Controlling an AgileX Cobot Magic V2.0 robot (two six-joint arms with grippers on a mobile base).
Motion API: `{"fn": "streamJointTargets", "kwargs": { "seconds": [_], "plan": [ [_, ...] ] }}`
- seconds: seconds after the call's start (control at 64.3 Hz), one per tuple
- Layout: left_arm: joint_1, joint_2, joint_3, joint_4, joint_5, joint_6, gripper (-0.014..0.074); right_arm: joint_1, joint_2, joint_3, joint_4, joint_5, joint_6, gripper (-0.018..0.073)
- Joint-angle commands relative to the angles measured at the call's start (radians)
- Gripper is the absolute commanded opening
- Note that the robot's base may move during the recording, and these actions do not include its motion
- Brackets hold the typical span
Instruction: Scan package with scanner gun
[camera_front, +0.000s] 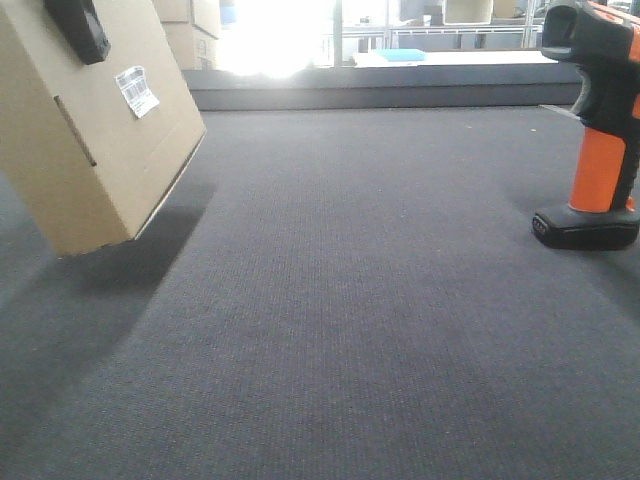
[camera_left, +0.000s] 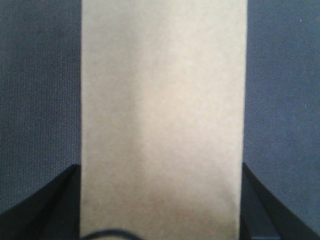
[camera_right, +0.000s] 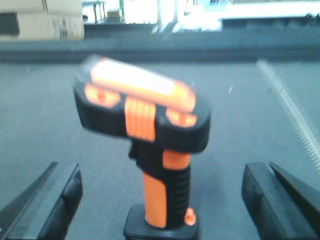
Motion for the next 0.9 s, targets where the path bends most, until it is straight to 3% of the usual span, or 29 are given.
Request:
{"fn": "streamJointTargets", "kwargs": {
  "seconds": [0.0, 0.031, 0.155, 0.233, 0.326, 0.591, 0.715, 0.886],
  "plan": [
    [-0.006, -0.009, -0.009, -0.006, -0.017, 0.001, 0.0088, -0.003, -0.11, 0.0, 0.006, 0.11, -0.002, 0.0484],
    [-0.006, -0.009, -0.009, -0.006, -0.017, 0.001, 0.0088, -0.003, -0.134, 0.0, 0.006, 0.148, -0.002, 0.0454],
    [-0.006, -0.009, -0.009, -0.006, -0.015, 0.001, 0.0088, -0.003, -0.287, 0.0, 0.006, 0.303, -0.002, 0.0143],
    [-0.006, -0.009, -0.009, -0.006, -0.015, 0.001, 0.0088, -0.003, -0.361, 0.0, 0.006, 0.343, -0.002, -0.0028],
    [-0.006, -0.009, -0.009, -0.006, -0.011, 0.001, 0.0088, -0.003, -0.434, 0.0, 0.006, 0.36, -0.002, -0.0167],
    [-0.006, -0.009, -0.009, 0.02, 0.006, 0.003, 0.0088, -0.003, -0.577, -0.032, 0.006, 0.521, -0.002, -0.0168],
    [-0.006, -0.009, -0.009, 0.039, 0.015, 0.012, 0.0088, -0.003, -0.622, -0.049, 0.006, 0.534, -0.002, -0.0168],
    [-0.006, 0.0, 0.012, 0.191, 0.064, 0.02, 0.0088, -0.003, -0.638, -0.049, 0.006, 0.534, -0.002, -0.0168]
  ]
}}
